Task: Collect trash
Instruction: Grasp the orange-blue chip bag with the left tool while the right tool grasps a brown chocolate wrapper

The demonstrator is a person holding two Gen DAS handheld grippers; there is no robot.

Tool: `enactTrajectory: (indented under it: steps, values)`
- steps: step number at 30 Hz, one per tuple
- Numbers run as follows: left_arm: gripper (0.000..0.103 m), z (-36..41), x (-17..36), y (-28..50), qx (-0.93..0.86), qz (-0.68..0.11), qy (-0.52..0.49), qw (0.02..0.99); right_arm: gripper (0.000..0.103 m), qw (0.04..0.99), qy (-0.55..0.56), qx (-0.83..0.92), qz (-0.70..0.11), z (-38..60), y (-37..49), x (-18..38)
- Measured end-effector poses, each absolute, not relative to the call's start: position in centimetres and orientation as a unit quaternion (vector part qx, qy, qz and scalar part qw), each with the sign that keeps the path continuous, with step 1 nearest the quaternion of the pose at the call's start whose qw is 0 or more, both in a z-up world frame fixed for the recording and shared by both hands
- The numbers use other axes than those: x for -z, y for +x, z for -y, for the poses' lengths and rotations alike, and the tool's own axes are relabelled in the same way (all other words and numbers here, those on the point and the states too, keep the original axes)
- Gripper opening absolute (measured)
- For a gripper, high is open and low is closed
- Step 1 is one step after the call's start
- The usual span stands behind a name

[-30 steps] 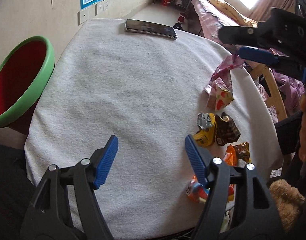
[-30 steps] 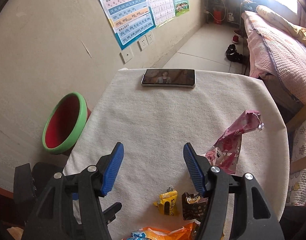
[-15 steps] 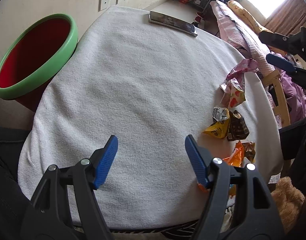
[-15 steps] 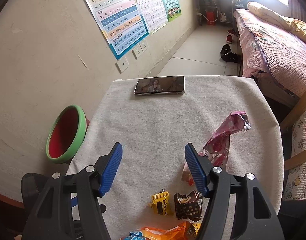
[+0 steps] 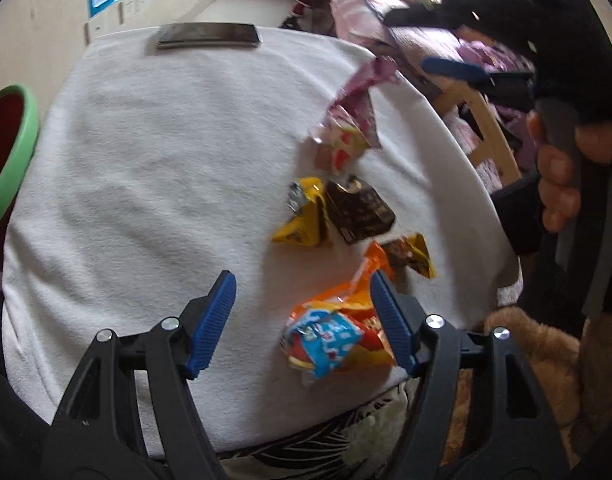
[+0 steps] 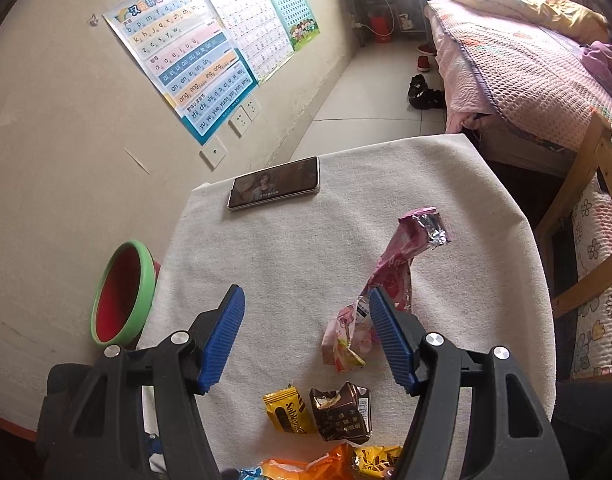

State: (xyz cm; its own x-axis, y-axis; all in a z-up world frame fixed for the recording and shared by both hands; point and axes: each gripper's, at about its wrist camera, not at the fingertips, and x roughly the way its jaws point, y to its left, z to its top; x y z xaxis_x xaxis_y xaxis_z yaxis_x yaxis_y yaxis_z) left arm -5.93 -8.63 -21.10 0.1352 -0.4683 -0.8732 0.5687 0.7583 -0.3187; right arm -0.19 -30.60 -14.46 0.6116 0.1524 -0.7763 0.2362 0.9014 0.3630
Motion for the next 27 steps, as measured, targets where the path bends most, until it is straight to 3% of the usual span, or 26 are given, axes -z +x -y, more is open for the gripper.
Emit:
enactTrajectory:
  steps: [6, 20, 27]
  values:
    - [0.066, 11.4, 24.5, -8.6, 0.366, -0.613, 0.113, 0.691, 0.063, 0.871, 0.234, 0.022, -0.431, 31.5, -0.9, 14.4]
    - [0.062, 10.3, 22.9, -6.9, 0.338, -0.593, 0.066, 0.728, 0.063, 0.865, 0.232, 0.027, -0.443, 31.7, -1.0, 15.5]
    - [0.062, 9.8, 22.8, -6.2, 0.331, -0.59, 0.043, 0.735, 0.063, 0.847, 0.187, -0.006, -0.497, 29.1, -0.3, 17.5]
